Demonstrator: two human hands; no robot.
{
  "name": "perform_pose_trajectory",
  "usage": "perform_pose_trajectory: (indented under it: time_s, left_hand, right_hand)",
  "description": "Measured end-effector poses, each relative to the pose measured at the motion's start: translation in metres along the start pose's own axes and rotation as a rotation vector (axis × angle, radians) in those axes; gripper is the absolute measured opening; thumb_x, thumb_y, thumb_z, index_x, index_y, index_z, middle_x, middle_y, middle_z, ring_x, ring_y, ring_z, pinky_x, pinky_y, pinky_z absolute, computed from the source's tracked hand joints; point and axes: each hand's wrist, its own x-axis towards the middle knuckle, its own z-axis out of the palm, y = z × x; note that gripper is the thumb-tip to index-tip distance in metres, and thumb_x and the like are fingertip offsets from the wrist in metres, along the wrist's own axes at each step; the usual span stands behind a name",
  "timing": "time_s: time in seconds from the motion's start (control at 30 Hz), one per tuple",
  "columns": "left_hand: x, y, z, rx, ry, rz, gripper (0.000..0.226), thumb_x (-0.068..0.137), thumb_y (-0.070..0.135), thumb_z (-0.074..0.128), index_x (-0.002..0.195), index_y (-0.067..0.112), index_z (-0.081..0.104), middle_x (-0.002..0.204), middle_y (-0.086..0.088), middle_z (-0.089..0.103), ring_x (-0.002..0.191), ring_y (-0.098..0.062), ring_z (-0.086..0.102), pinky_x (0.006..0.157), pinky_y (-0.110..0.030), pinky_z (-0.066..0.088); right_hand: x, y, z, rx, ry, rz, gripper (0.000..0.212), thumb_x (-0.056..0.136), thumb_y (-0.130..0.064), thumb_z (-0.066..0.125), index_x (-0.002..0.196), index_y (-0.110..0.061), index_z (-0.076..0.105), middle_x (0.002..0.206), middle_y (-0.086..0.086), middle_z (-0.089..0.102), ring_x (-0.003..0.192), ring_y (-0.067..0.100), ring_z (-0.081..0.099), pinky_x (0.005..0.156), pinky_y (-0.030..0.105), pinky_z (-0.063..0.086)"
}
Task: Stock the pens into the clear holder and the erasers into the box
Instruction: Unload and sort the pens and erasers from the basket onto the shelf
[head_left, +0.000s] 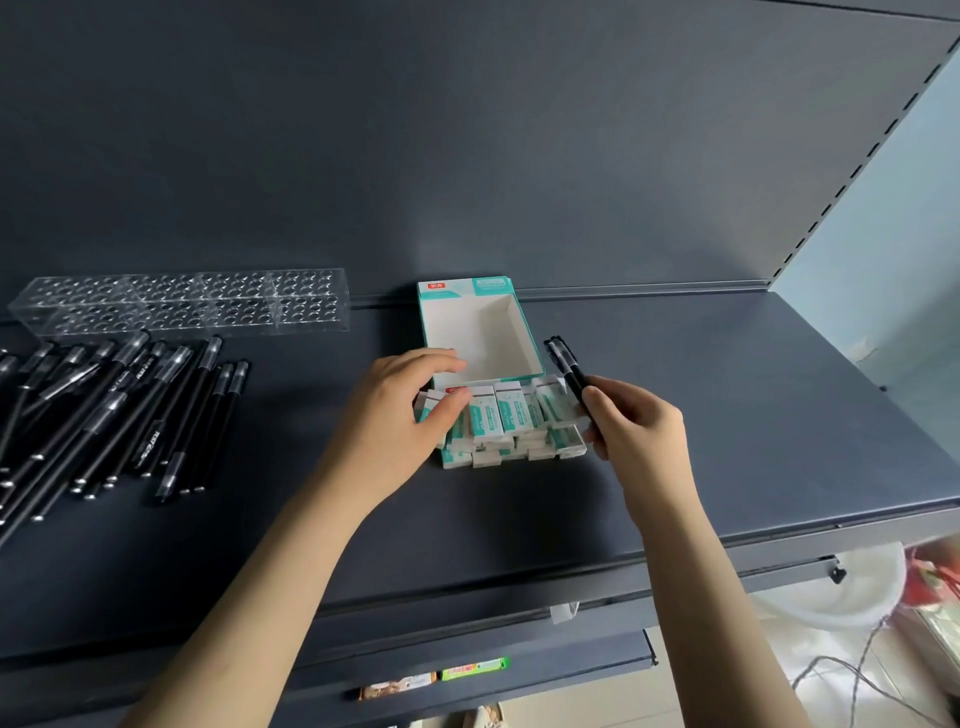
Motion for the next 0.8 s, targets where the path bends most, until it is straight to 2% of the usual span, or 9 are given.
perform_pose_trajectory:
  time_s: [0.1, 0.2, 0.33, 0.4, 0.57, 0.63, 0.7, 0.8]
  left_hand:
    - [0.001, 0.006, 0.001, -0.076, 0.046, -0.025, 0.019, 0.092, 0.020, 0.064, 0.109, 0.021, 0.070, 0.111, 0.014, 0.066, 0.106, -0.006, 0.056, 0.086, -0.009, 0.039]
    - [0.006, 0.020, 0.000, -0.245, 0.065, -0.137, 0.016, 0.091, 0.019, 0.065, 0.105, 0.024, 0.071, 0.098, 0.016, 0.067, 0.088, 0.002, 0.057, 0.071, -0.006, 0.040]
    - [0.013, 0.037, -0.007, -0.582, 0.037, -0.334, 0.012, 0.090, 0.025, 0.067, 0.102, 0.028, 0.070, 0.097, 0.015, 0.071, 0.085, 0.009, 0.063, 0.069, -0.005, 0.044]
    - [0.011, 0.037, -0.014, -0.652, 0.039, -0.376, 0.009, 0.091, 0.026, 0.065, 0.097, 0.026, 0.071, 0.092, 0.014, 0.073, 0.078, 0.011, 0.062, 0.065, -0.006, 0.044]
    - [-0.006, 0.012, -0.041, -0.744, 0.152, -0.532, 0.007, 0.089, 0.026, 0.068, 0.090, 0.018, 0.069, 0.083, 0.009, 0.070, 0.072, -0.001, 0.060, 0.068, -0.023, 0.044]
    - [-0.013, -0.002, -0.058, -0.785, 0.193, -0.573, 0.008, 0.089, 0.025, 0.068, 0.089, 0.018, 0.067, 0.083, 0.008, 0.070, 0.080, -0.007, 0.064, 0.071, -0.025, 0.046]
    - [-0.022, -0.017, -0.080, -0.858, 0.237, -0.589, 0.010, 0.092, 0.023, 0.065, 0.094, 0.014, 0.066, 0.093, 0.000, 0.073, 0.089, -0.015, 0.070, 0.073, -0.025, 0.050]
    - [-0.037, -0.048, -0.124, -0.881, 0.336, -0.609, 0.011, 0.094, 0.021, 0.062, 0.097, 0.011, 0.066, 0.094, -0.004, 0.075, 0.087, -0.020, 0.072, 0.073, -0.027, 0.054]
  right_hand:
    - [-0.002, -0.004, -0.006, 0.130, 0.003, 0.008, 0.018, 0.096, -0.011, 0.059, 0.110, -0.011, 0.071, 0.077, 0.003, 0.071, 0.056, 0.008, 0.054, 0.051, 0.020, 0.045]
    - [-0.004, -0.014, -0.005, 0.182, -0.057, -0.060, 0.017, 0.094, -0.008, 0.062, 0.104, -0.016, 0.073, 0.077, -0.001, 0.070, 0.061, 0.009, 0.054, 0.056, 0.020, 0.046]
    - [-0.011, -0.031, 0.019, 0.243, -0.217, -0.089, 0.015, 0.092, -0.007, 0.064, 0.102, -0.013, 0.074, 0.078, -0.002, 0.071, 0.064, 0.007, 0.057, 0.060, 0.017, 0.047]
    - [-0.017, -0.036, 0.037, 0.272, -0.282, -0.090, 0.014, 0.091, -0.005, 0.065, 0.100, -0.012, 0.073, 0.077, -0.002, 0.070, 0.064, 0.007, 0.058, 0.061, 0.017, 0.047]
    - [-0.032, -0.039, 0.085, 0.294, -0.436, -0.088, 0.012, 0.091, -0.005, 0.065, 0.099, -0.010, 0.072, 0.083, 0.000, 0.072, 0.075, 0.010, 0.063, 0.072, 0.021, 0.052]
    - [-0.039, -0.043, 0.107, 0.289, -0.495, -0.098, 0.012, 0.092, -0.006, 0.064, 0.097, -0.011, 0.073, 0.089, 0.002, 0.073, 0.082, 0.011, 0.064, 0.080, 0.025, 0.052]
    - [-0.046, -0.047, 0.131, 0.298, -0.511, -0.096, 0.012, 0.093, -0.007, 0.063, 0.095, -0.010, 0.074, 0.094, 0.004, 0.075, 0.088, 0.011, 0.066, 0.083, 0.025, 0.050]
    - [-0.058, -0.055, 0.170, 0.248, -0.520, -0.069, 0.013, 0.093, -0.012, 0.063, 0.091, -0.011, 0.076, 0.094, 0.003, 0.076, 0.090, 0.016, 0.068, 0.083, 0.033, 0.052]
